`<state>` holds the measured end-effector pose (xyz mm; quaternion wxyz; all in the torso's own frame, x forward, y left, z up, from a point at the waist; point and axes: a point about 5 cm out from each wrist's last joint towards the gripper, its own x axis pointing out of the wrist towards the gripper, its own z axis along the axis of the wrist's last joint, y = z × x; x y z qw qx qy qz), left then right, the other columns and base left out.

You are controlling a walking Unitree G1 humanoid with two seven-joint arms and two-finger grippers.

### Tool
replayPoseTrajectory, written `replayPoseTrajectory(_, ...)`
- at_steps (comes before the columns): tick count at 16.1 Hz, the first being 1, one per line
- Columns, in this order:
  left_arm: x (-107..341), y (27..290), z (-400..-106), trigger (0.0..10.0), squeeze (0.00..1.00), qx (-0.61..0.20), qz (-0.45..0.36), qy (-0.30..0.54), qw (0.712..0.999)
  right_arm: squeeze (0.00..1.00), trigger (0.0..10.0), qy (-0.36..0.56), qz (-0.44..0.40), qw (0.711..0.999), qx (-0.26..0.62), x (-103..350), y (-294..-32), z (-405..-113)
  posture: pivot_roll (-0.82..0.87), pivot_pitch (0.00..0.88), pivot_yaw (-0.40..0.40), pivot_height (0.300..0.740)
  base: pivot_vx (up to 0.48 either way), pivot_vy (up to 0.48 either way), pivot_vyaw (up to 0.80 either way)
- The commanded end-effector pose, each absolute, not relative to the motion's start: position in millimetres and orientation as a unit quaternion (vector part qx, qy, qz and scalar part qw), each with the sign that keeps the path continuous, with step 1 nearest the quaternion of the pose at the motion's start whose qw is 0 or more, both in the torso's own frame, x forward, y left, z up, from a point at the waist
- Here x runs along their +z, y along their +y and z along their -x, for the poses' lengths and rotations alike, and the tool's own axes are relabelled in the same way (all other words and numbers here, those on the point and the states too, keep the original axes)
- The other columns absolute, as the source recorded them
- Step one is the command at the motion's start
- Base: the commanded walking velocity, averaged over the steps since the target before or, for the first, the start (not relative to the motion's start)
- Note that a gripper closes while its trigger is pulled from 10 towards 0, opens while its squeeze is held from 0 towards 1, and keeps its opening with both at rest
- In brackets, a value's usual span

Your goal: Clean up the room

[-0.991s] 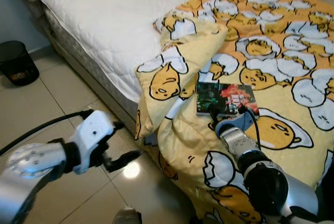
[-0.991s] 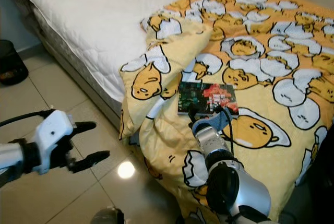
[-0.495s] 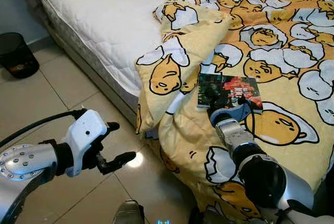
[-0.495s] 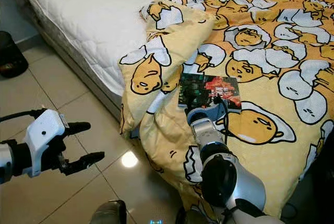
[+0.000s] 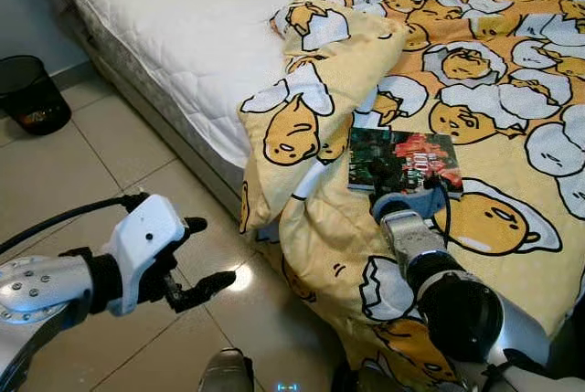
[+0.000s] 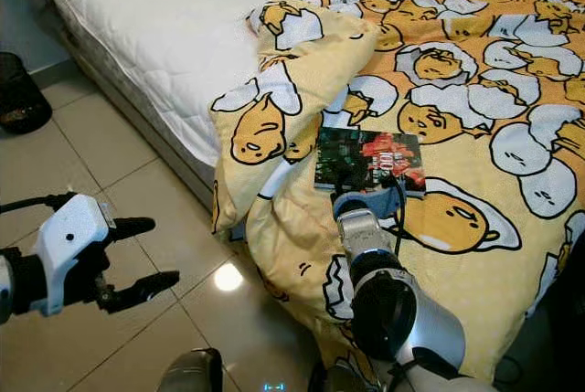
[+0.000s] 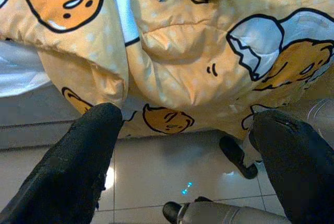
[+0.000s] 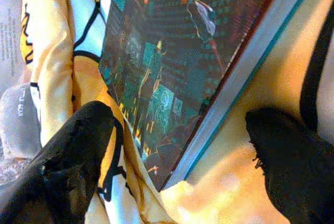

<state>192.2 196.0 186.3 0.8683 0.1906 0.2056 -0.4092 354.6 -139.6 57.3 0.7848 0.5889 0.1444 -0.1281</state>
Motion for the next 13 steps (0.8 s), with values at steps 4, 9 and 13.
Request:
replayPoseTrajectory(4,197,202,-183,10.0,1.0,-0.403,-0.203,0.214,0.866,0.0,10.0,0.128,-0.616,0.761,-0.159,60,-143,-356,0.54,0.226,0.013,0.74,0.0,0.0,0.0)
replayPoseTrajectory(9,199,201,-178,10.0,1.0,-0.402,-0.202,0.219,0.866,0.0,10.0,0.054,-0.652,0.742,-0.148,86,-159,-371,0.54,0.217,0.016,0.74,0.0,0.0,0.0)
replayPoseTrajectory(13,200,201,-177,10.0,1.0,-0.4,-0.2,0.22,0.867,0.0,8.3,0.031,-0.66,0.735,-0.153,95,-167,-376,0.54,0.212,0.019,0.74,0.0,0.0,0.0)
